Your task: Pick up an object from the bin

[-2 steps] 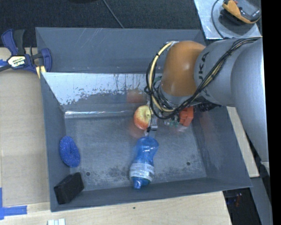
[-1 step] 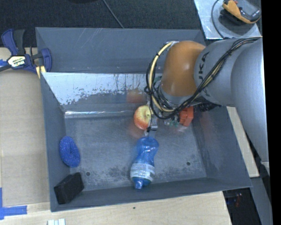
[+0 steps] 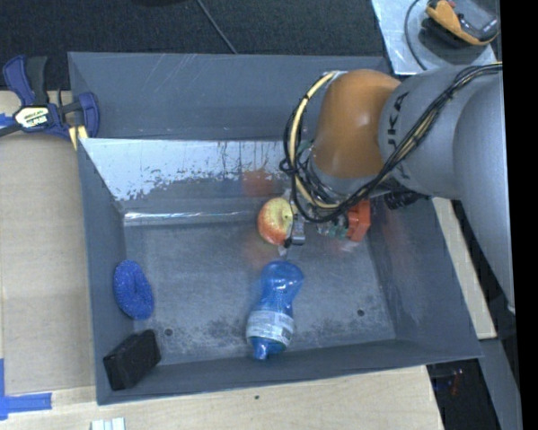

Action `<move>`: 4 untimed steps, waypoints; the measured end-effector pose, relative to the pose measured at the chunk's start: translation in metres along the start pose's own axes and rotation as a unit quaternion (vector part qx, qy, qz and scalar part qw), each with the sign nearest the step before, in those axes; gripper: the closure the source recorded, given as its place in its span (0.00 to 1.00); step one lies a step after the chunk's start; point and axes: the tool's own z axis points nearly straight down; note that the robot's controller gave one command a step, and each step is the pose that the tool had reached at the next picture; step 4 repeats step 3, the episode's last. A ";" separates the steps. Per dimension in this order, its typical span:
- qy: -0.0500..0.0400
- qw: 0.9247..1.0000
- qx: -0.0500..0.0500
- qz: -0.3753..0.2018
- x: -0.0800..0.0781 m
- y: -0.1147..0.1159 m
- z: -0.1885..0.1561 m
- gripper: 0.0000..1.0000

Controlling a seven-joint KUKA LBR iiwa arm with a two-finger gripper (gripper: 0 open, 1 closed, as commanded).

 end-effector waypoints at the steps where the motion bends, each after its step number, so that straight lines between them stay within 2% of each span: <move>1: -0.003 1.000 -0.001 0.000 -0.002 0.001 -0.026 1.00; 2: 0.000 1.000 0.000 -0.001 -0.001 0.000 -0.061 1.00; 3: -0.002 1.000 -0.001 -0.001 -0.002 -0.001 -0.097 1.00; 4: -0.002 1.000 -0.001 -0.001 -0.002 -0.001 -0.097 1.00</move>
Offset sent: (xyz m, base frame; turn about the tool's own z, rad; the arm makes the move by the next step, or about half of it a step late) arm 0.0016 0.0004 0.1006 -0.0006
